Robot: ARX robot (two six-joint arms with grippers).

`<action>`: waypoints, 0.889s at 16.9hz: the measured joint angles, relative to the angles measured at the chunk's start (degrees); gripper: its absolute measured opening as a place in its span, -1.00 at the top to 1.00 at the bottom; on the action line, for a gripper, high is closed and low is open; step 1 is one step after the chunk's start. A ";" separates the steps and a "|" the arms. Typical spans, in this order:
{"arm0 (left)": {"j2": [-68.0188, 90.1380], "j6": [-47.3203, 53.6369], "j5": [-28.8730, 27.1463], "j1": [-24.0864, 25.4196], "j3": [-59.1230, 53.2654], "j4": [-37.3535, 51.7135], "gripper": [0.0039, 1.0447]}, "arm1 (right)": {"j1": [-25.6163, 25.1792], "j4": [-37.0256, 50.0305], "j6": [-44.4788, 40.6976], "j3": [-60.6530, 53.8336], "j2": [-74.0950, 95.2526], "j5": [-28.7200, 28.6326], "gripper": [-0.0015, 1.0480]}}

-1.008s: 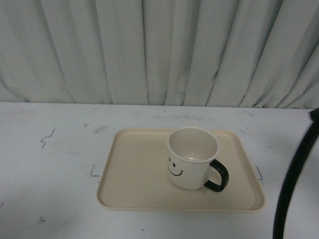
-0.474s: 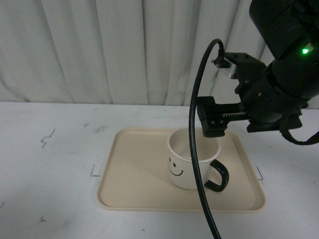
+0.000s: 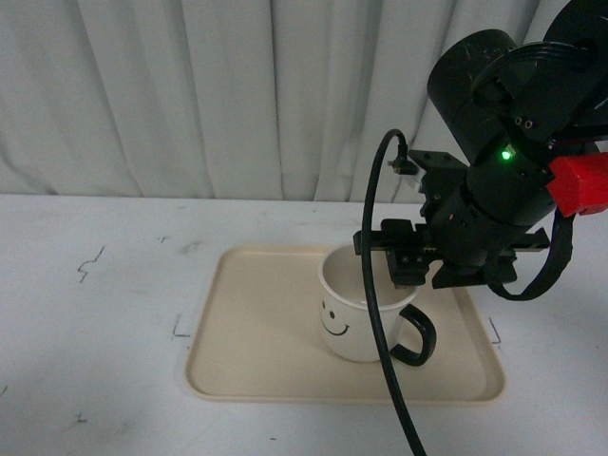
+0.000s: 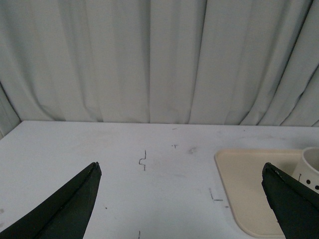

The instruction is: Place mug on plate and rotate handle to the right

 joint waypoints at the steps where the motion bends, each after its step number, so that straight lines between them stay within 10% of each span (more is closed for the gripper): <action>1: 0.00 0.00 0.00 0.00 0.00 0.00 -0.88 | 0.02 -0.50 0.07 0.46 0.15 -0.07 0.34; 4: 0.00 0.00 0.00 0.00 0.00 0.00 -0.88 | -0.04 -3.37 -0.72 2.54 0.28 -1.05 0.91; 15: 0.00 0.00 0.00 0.00 0.00 0.00 -0.88 | 1.81 -16.90 -45.99 16.26 5.49 -10.86 0.94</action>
